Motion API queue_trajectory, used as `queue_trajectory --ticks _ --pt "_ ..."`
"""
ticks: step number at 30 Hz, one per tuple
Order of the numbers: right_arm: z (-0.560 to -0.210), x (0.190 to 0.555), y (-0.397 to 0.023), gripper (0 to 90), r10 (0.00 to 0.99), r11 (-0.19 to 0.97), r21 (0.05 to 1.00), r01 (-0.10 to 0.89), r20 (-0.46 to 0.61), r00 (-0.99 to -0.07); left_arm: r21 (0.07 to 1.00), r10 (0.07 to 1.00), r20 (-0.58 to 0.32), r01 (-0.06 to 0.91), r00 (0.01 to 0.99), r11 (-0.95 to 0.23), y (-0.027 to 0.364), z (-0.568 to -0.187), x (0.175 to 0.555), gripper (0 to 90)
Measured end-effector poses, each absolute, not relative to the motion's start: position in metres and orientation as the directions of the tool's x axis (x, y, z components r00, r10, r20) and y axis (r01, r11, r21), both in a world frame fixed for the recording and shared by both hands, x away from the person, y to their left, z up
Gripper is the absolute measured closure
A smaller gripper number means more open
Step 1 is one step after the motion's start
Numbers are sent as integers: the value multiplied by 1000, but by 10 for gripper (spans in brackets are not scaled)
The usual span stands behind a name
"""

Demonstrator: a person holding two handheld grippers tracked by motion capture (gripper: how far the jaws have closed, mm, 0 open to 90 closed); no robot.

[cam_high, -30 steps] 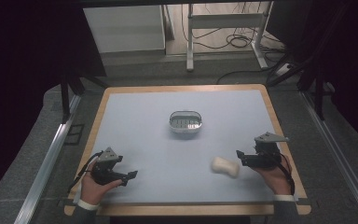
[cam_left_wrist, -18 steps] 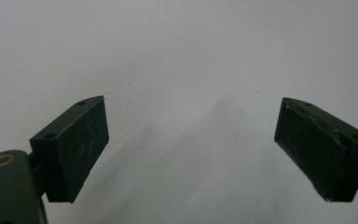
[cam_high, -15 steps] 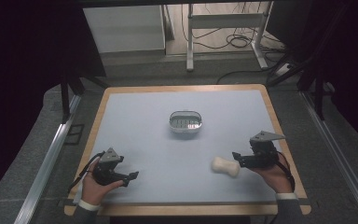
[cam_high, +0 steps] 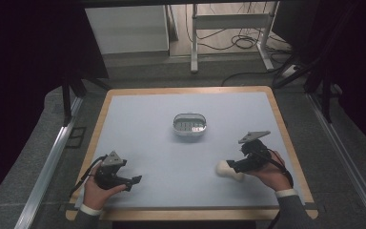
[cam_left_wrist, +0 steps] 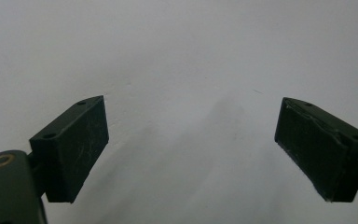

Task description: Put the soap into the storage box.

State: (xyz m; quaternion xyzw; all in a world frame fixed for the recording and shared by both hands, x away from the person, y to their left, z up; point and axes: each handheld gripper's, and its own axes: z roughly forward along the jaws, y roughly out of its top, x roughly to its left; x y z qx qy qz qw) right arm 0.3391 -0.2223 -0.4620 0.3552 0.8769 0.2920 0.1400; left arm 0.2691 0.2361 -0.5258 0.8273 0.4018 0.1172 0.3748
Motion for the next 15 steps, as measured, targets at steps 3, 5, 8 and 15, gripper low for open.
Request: queue_trajectory --ticks 3,5,8,15 --pt "-466 340 -216 174 679 615 578 536 -44 -733 710 754 -100 578 649 -403 236 -527 269 99" --pt "-468 341 -212 180 667 636 555 537 -46 -743 709 754 -98 578 649 -405 236 -527 270 99" --pt "-472 343 -208 189 641 674 516 530 -51 -766 707 753 -96 577 651 -409 235 -527 270 99" --pt "-477 343 -201 233 609 713 462 528 -35 -792 706 755 -94 578 649 -409 235 -527 270 100"
